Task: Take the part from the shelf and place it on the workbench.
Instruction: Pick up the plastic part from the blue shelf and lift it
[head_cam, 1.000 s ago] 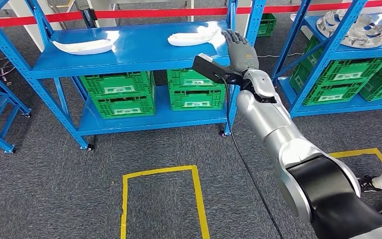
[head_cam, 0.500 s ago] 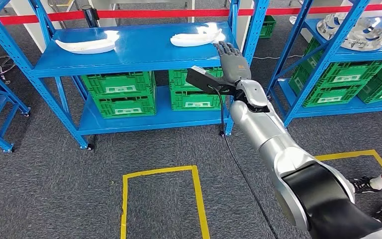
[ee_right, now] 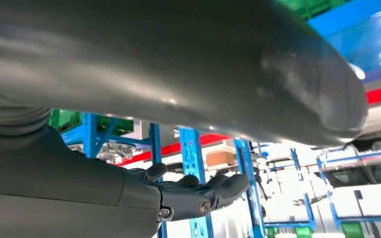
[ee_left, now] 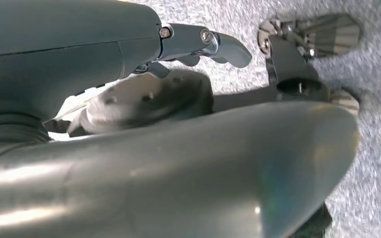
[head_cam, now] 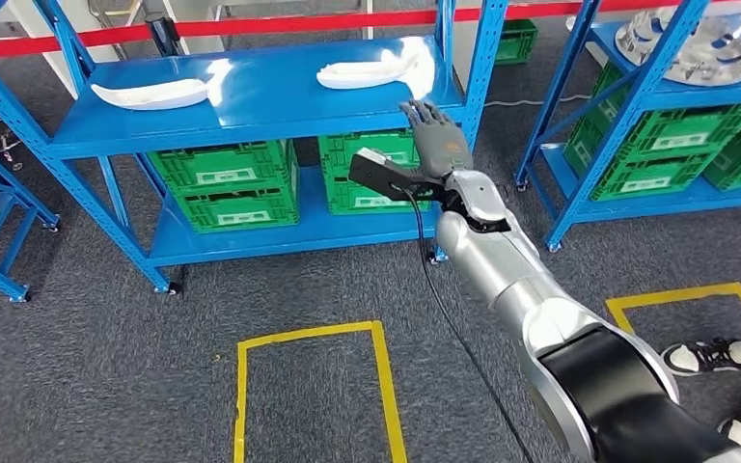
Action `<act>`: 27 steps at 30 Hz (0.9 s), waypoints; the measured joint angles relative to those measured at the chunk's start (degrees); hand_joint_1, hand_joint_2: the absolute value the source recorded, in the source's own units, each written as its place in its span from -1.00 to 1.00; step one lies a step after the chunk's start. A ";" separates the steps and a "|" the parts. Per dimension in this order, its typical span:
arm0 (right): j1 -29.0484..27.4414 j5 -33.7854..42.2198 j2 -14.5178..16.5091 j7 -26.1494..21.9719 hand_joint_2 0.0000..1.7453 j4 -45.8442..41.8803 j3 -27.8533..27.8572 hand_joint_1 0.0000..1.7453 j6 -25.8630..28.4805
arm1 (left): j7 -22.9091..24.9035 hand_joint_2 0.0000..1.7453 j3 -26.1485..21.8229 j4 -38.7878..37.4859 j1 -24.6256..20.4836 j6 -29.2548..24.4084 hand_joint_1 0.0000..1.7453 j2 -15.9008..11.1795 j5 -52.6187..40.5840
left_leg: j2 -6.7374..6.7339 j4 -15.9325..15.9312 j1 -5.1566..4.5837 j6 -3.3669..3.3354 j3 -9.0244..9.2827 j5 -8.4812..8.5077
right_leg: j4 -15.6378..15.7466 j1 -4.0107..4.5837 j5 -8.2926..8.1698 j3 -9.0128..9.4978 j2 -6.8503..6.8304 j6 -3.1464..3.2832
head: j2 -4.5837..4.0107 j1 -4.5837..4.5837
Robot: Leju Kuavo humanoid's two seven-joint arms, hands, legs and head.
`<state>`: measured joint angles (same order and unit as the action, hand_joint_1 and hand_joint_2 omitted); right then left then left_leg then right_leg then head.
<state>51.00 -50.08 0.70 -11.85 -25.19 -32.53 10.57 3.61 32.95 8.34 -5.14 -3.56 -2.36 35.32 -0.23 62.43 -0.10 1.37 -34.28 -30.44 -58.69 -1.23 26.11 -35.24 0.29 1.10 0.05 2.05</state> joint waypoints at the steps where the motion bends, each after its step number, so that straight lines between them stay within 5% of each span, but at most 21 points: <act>1: -0.05 -0.02 0.14 0.02 -1.00 -0.07 -0.14 -1.00 -0.04 | -0.01 -1.00 0.01 -0.01 -0.03 0.00 -1.00 0.04 -0.01 | 0.04 3.32 0.14 0.33 -1.76 -1.30 | 0.07 -0.07 0.22 0.32 0.01 0.23 | 0.01 0.04; 3: -0.34 -0.08 0.35 0.04 -1.00 -0.08 -0.35 -1.00 -0.22 | 0.02 -1.00 0.02 -0.02 -0.04 0.00 -1.00 0.07 -0.02 | 0.06 10.25 0.45 0.85 -5.95 -3.30 | 0.07 -0.13 0.75 0.87 0.04 0.41 | 0.00 0.05; 5: -0.76 -0.14 0.47 0.04 -1.00 -0.09 -0.41 -1.00 -0.42 | 0.10 -1.00 0.04 -0.03 0.07 0.00 -1.00 0.07 -0.08 | 0.06 11.40 0.74 1.16 -7.64 -1.75 | 0.05 -0.26 1.45 1.68 0.15 0.19 | 0.01 0.04; 7: -0.98 -0.16 0.55 0.03 -1.00 -0.13 -0.41 -1.00 -0.50 | 0.15 -1.00 0.11 -0.04 0.15 0.00 -1.00 0.07 -0.25 | 0.05 5.33 1.03 1.36 -5.73 3.13 | 0.01 -0.50 2.32 2.73 0.23 -0.35 | 0.01 0.05; 9: -0.92 -0.18 0.68 0.06 -1.00 -0.33 -0.44 -1.00 -0.52 | 0.16 -1.00 0.31 -0.05 0.10 0.00 -1.00 0.13 -0.50 | 0.13 -0.98 0.98 1.09 -2.99 5.75 | -0.10 -0.46 3.12 3.29 0.36 -1.14 | 0.00 0.10; 13: -1.09 -0.22 0.74 0.34 -1.00 -0.93 -0.50 -1.00 -0.69 | 0.53 -1.00 0.68 -0.04 -0.01 0.00 -1.00 0.25 -0.77 | 0.27 -3.24 0.83 -0.96 -1.60 4.70 | -0.40 -0.32 3.42 3.55 0.41 -2.39 | 0.01 0.02; 15: -1.04 -0.23 0.68 0.41 -1.00 -1.25 -0.51 -1.00 -0.69 | 0.63 -1.00 0.79 -0.04 -0.01 0.00 -1.00 0.23 -0.77 | 0.32 -3.40 0.83 -1.89 -0.79 4.21 | -3.77 -0.35 4.59 1.89 0.13 -2.67 | 0.01 -0.07; 19: -1.76 -0.25 0.50 0.51 -1.00 -1.45 -0.58 -1.00 -0.69 | 0.69 -1.00 0.81 -0.04 -0.01 0.00 -1.00 0.31 -0.77 | 0.40 -3.47 0.40 -2.81 0.75 2.83 | -16.36 0.24 7.85 -6.81 -0.04 -2.45 | 0.00 -0.13; 21: -2.10 -0.25 0.38 0.54 -1.00 -1.47 -0.60 -1.00 -0.68 | 0.74 -1.00 0.83 -0.05 0.11 0.00 -1.00 0.36 -0.75 | 0.51 -3.46 0.00 -2.90 2.02 1.88 | -13.85 0.74 4.43 -7.48 -0.05 -1.62 | 0.00 -0.14; 23: -2.04 -0.27 0.18 0.56 -1.00 -1.52 -0.61 -1.00 -0.59 | 0.75 -1.00 0.84 -0.04 0.11 -0.03 -1.00 0.46 -0.69 | 0.53 -3.48 -0.39 -2.85 3.36 0.86 | -6.20 1.55 -0.76 -5.39 -0.12 -0.24 | 0.00 -0.08; 25: -2.04 -0.32 -0.09 0.72 -1.00 -1.63 -0.69 -1.00 -0.45 | 0.71 -1.00 0.84 -0.02 -0.05 -0.28 -1.00 0.60 -0.62 | 0.51 -3.57 -0.59 -2.47 4.03 0.06 | -1.40 2.20 -2.32 -3.83 -0.17 0.65 | 0.00 -0.10; 27: -2.09 -0.36 -0.39 1.01 -1.00 -1.81 -0.77 -1.00 -0.36 | 0.72 -1.00 0.84 0.00 -0.12 -0.55 -1.00 0.71 -0.59 | 0.48 -3.53 -0.65 -1.87 4.53 -0.25 | -0.33 2.17 -1.79 -3.05 -0.10 0.93 | 0.01 -0.18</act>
<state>48.91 -50.44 0.31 -10.84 -27.00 -33.30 10.21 4.32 33.79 8.34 -5.26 -4.11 -1.65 34.73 0.24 58.90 -0.75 -0.51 -29.75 -30.70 -59.02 0.94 24.33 -38.29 0.19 2.03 0.05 1.88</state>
